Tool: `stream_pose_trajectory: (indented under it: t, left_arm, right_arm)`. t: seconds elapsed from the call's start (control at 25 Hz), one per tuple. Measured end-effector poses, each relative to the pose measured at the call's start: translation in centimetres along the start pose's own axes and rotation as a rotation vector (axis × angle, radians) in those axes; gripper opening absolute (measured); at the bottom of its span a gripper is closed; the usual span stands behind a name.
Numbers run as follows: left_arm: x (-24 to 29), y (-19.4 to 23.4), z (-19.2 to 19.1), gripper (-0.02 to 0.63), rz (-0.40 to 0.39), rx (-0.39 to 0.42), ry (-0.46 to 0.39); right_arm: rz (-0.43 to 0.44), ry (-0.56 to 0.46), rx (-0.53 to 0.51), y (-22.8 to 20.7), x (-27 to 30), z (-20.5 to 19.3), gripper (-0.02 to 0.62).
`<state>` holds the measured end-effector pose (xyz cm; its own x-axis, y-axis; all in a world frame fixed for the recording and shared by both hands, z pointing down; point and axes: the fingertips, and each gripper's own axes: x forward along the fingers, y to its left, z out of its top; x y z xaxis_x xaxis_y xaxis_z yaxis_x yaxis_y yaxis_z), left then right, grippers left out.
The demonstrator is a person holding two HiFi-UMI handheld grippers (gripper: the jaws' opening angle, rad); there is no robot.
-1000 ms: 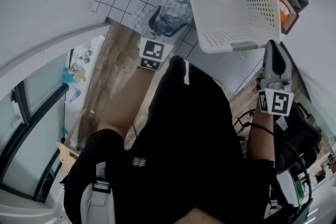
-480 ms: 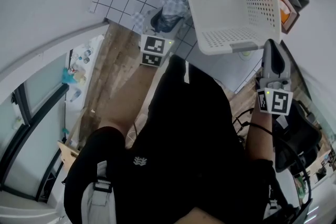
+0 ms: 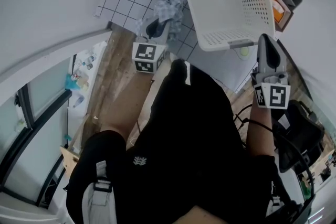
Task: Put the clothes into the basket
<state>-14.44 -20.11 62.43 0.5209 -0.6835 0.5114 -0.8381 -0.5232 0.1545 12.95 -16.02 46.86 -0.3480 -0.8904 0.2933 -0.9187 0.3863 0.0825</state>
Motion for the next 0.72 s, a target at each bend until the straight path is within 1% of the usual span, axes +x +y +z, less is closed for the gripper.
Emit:
stream_pose_trajectory:
  t: [0.2, 0.36, 0.6, 0.72]
  left_arm:
    - [-2.1, 0.7, 2.1, 0.074, 0.025, -0.001, -0.04]
    - [-3.5, 0.7, 4.3, 0.072, 0.043, 0.016, -0.083]
    - [-5.9, 0.3, 7.6, 0.071, 0.067, 0.037, -0.148]
    - [-7.1, 0.5, 8.6, 0.071, 0.084, 0.027, -0.162]
  right_arm:
    - [0.008, -0.047, -0.004, 0.6, -0.1, 2.1, 0.002]
    - [0.021, -0.085, -0.001, 0.9, -0.5, 3.8, 0.002]
    - [0.034, -0.116, 0.0, 1.4, -1.6, 5.6, 0.002]
    - [0.046, -0.129, 0.006, 1.7, -2.0, 6.3, 0.002]
